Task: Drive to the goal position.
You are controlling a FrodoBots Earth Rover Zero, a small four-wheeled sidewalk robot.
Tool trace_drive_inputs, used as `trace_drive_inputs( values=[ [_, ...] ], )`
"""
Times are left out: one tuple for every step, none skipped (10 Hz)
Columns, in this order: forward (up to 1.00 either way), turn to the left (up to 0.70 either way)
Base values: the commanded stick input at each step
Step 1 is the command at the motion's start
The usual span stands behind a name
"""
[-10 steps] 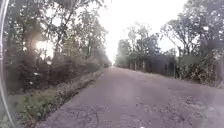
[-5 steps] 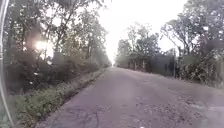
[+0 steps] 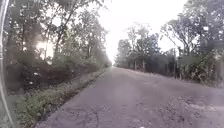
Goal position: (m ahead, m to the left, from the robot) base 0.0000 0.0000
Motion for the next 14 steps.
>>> trace_drive_inputs(
  values=[
    [0.10, 0.01],
    [0.10, 0.01],
    [0.10, 0.01],
    [0.10, 0.01],
    [0.10, 0.01],
    [0.10, 0.01],
    [0.10, 0.01],
    [0.10, 0.01],
    [0.10, 0.01],
    [0.10, 0.01],
    [0.10, 0.01],
    [0.10, 0.01],
    [0.10, 0.01],
    [0.10, 0.01]
  ],
)
